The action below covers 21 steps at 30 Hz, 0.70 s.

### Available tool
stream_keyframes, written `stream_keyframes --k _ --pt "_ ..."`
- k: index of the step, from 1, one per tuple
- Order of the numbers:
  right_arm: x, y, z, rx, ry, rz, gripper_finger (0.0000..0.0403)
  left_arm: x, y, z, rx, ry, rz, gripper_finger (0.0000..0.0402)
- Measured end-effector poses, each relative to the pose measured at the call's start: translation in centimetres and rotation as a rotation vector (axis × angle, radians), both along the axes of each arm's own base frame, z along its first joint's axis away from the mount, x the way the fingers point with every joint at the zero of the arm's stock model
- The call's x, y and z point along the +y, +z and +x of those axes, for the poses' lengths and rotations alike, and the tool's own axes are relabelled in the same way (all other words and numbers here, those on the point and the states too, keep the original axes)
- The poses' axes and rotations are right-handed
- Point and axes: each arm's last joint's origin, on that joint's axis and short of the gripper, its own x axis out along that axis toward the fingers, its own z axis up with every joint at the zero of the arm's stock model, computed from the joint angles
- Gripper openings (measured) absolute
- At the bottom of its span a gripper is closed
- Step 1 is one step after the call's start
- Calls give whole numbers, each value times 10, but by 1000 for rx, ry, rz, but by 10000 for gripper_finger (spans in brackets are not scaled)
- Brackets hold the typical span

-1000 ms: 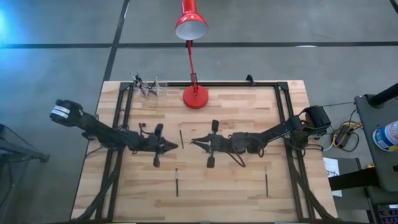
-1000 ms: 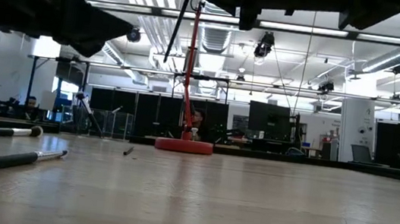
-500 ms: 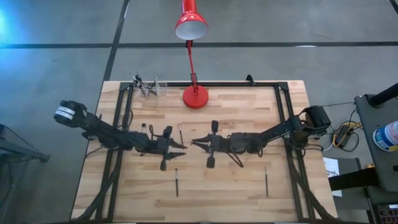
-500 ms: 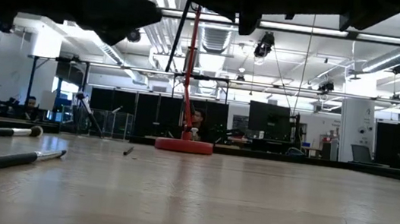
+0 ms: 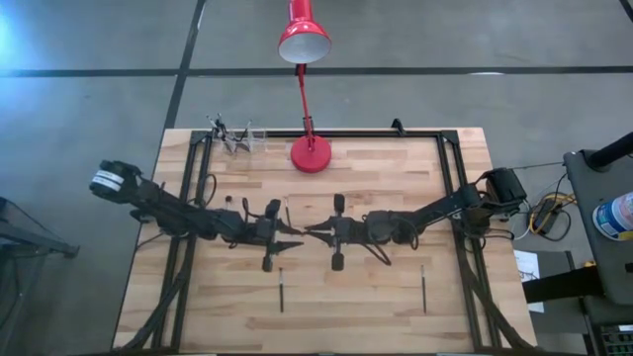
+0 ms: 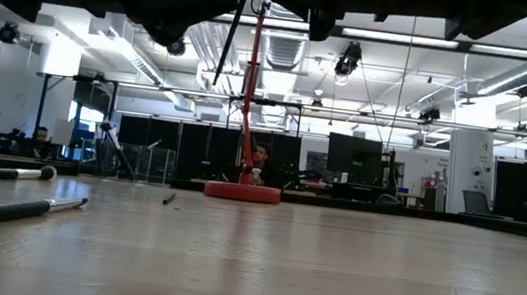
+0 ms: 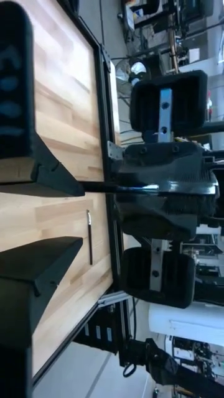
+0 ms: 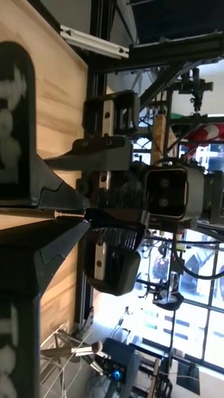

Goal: Pick & Place Makeup Supplies
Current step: Put the makeup brush into the transparent organizer

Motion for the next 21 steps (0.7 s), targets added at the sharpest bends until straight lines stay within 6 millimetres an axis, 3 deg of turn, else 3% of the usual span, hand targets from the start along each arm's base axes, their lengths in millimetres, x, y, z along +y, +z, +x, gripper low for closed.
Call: stream_keyframes --k 15,21 --pt "0 1 0 -13 20 5 13 0 3 15 12 34 54 107" --pt "1 1 0 -15 25 7 13 1 4 15 10 45 64 56"
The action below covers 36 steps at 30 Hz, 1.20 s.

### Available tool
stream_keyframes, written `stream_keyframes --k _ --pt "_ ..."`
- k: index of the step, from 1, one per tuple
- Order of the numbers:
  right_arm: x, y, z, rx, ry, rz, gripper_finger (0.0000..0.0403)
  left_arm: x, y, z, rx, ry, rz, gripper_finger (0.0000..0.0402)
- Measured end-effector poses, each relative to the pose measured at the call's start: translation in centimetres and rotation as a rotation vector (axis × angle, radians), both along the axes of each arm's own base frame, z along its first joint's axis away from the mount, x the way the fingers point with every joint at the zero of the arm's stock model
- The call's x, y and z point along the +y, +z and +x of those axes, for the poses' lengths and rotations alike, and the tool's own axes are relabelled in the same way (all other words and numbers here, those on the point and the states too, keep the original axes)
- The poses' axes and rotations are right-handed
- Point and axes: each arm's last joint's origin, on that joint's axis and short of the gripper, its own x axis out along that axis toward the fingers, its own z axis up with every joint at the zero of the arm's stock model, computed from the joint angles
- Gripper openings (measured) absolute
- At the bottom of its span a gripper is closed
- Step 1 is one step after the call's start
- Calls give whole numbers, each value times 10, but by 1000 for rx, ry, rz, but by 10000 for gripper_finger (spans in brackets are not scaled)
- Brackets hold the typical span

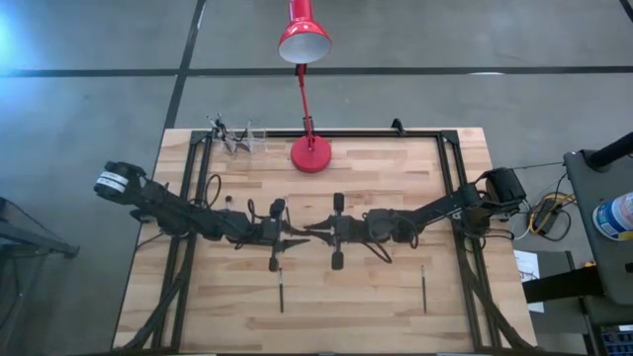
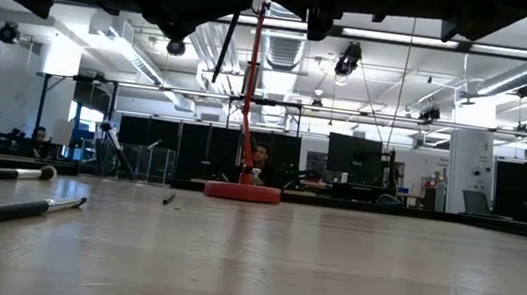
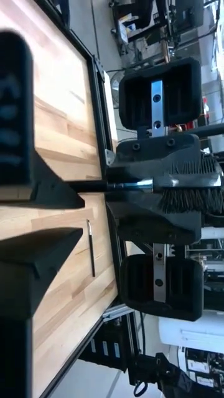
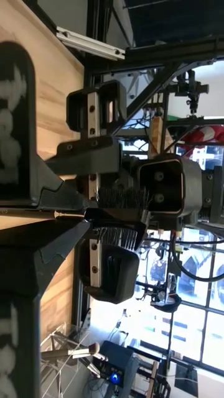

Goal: Pick & Place Makeup Supplies
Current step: Put the makeup brush into the transparent organizer

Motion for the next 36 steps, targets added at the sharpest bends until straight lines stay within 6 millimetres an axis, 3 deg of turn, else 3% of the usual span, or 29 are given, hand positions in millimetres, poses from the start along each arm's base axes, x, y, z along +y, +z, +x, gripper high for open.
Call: stream_keyframes --k 6,15,21,36 --pt "2 0 0 0 10 -2 13 -1 -1 -3 40 5 -7 26" --pt "6 0 -1 0 24 -19 13 -3 13 -19 63 80 -36 78" --pt "4 1 -1 -3 28 -18 13 -2 10 -17 76 87 -44 103" --pt "6 3 0 -10 69 -17 13 -3 12 -14 28 26 -40 110"
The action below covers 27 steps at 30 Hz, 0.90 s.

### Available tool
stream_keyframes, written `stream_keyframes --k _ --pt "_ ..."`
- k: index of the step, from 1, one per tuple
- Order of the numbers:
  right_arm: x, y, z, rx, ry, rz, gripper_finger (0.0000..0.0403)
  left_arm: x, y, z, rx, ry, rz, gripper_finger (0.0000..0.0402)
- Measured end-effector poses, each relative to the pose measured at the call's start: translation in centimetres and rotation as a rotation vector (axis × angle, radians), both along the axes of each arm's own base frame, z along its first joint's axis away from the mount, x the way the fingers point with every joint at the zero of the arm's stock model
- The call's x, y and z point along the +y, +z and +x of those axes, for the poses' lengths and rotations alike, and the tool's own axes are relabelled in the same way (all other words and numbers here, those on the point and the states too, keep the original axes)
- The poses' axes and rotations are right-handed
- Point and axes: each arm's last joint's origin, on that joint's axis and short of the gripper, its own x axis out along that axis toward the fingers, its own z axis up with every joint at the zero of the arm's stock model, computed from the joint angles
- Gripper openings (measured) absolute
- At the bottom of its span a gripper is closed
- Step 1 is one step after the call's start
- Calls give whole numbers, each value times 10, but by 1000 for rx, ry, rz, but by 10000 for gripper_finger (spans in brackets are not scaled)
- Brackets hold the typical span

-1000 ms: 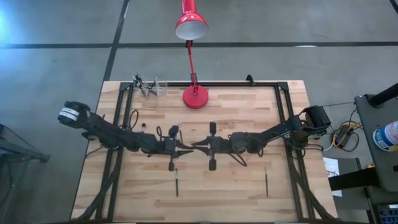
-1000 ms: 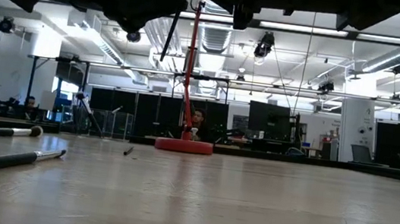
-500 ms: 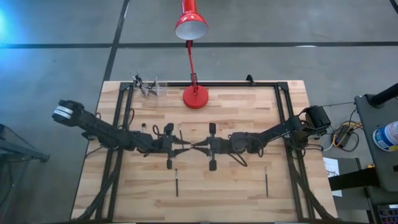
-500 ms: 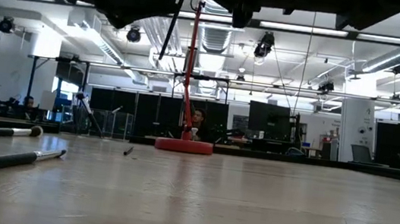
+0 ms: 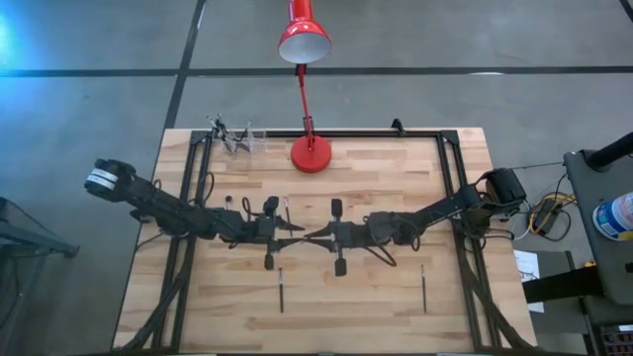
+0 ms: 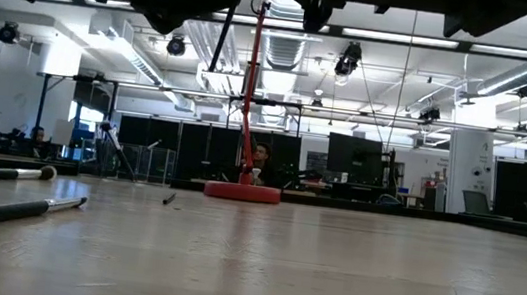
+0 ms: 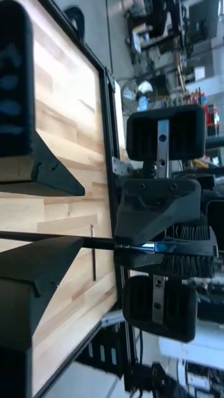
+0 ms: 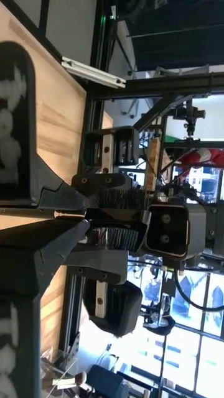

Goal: Pick & Place Makeup Supplies
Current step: Put the makeup brush into the transparent organizer

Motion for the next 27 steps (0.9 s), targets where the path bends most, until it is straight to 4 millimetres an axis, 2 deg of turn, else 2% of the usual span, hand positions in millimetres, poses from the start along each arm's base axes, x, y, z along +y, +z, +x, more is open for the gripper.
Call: stream_keyframes --k 8,14,27 --pt "0 1 0 -4 0 1 13 2 1 1 -12 -20 -2 110" --pt "0 1 0 -4 -6 1 13 -1 1 1 -14 -109 -10 110" --pt "0 1 0 -3 -8 0 13 -1 3 1 -31 -123 -29 110"
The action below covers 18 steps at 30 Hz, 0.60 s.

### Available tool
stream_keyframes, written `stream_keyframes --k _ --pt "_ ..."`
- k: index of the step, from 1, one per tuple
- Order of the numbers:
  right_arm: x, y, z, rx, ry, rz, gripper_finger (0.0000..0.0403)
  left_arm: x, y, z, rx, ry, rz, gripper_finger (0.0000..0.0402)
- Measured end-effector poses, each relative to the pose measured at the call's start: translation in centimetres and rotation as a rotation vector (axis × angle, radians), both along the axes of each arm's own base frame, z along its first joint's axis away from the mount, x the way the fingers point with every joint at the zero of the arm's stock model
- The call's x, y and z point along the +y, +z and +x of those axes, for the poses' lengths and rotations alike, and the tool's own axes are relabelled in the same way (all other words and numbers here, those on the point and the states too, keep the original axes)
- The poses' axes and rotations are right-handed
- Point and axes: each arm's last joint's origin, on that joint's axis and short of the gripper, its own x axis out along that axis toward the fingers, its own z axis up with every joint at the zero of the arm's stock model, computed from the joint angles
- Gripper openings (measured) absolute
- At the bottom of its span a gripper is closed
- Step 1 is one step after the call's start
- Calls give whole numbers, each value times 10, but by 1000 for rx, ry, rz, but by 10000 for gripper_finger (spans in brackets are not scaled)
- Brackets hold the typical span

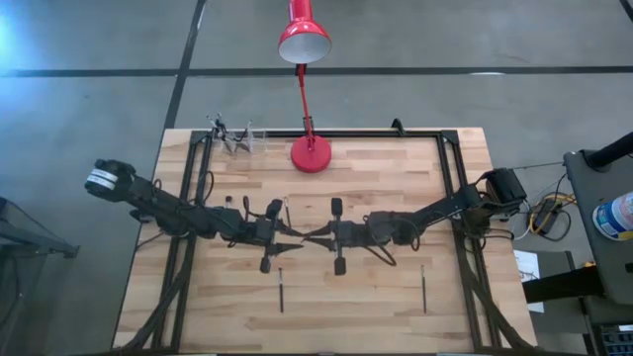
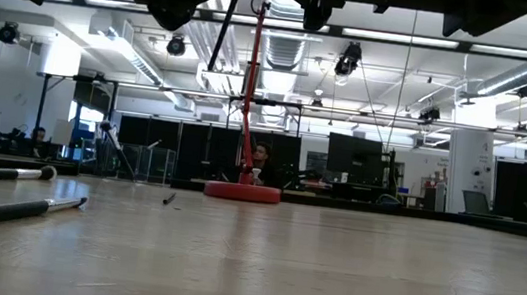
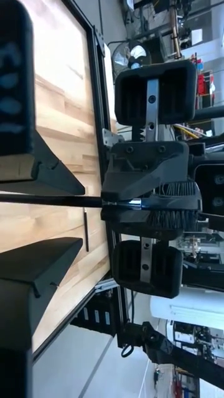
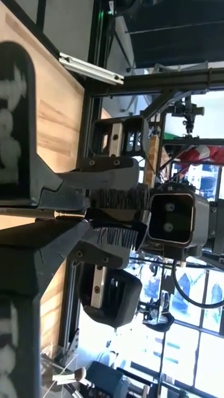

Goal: Pick & Place Makeup Supplies
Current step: Put the makeup brush into the transparent organizer

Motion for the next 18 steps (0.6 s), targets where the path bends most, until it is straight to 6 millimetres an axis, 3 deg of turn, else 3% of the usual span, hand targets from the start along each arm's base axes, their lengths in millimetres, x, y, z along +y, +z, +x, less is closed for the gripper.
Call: stream_keyframes --k 14,18 --pt "1 0 0 -3 19 8 13 -2 -6 15 12 9 40 109" --pt "1 0 0 -3 19 6 14 -2 -6 16 8 10 43 87"
